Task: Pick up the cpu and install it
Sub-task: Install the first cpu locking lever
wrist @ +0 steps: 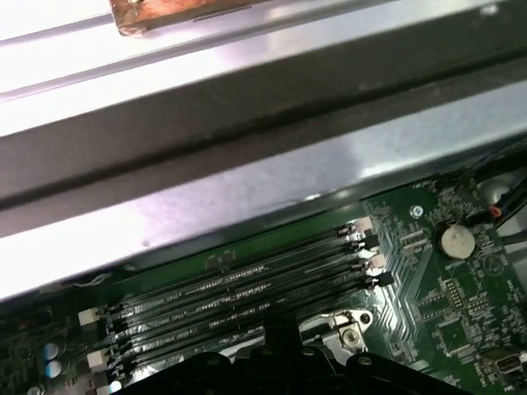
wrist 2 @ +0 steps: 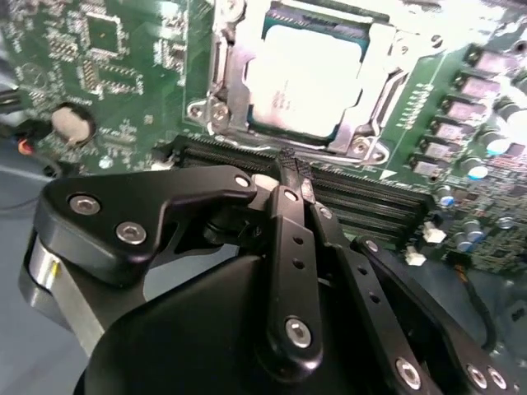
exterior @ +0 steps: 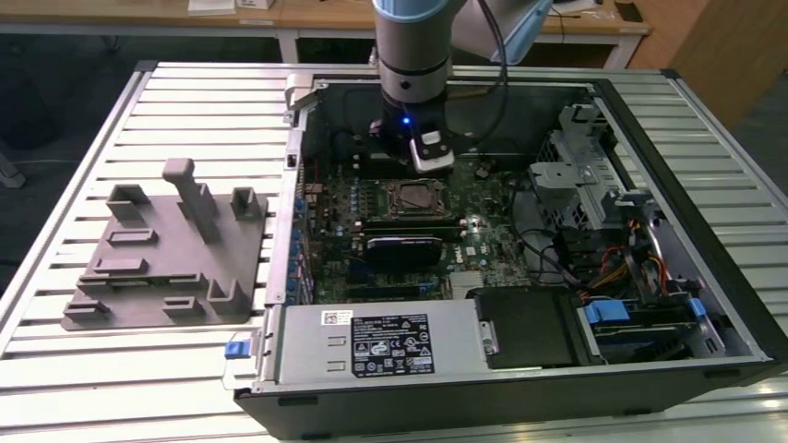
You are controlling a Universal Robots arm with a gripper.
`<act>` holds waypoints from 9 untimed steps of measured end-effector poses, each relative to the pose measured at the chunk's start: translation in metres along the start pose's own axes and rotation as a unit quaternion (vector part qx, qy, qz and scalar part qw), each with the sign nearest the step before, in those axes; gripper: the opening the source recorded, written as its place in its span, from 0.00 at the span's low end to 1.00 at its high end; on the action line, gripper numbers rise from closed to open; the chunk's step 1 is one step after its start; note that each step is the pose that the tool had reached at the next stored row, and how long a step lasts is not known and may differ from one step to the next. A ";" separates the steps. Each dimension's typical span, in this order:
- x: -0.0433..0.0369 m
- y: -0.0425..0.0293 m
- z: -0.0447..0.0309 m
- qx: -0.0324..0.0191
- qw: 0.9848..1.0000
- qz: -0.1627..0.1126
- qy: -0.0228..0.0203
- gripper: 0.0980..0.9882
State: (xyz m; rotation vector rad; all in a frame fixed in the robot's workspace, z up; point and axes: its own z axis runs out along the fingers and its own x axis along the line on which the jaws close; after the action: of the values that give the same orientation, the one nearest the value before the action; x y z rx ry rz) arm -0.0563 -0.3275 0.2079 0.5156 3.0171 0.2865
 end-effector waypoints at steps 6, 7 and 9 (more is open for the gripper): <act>-0.0021 0.0007 0.0003 0.018 1.000 0.001 0.005 0.01; -0.0021 0.0007 0.0003 0.018 1.000 0.001 0.005 0.01; -0.0021 0.0008 0.0000 0.018 1.000 0.000 0.005 0.01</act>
State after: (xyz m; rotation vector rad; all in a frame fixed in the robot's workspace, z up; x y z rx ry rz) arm -0.0541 -0.3275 0.2081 0.5199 3.0377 0.2366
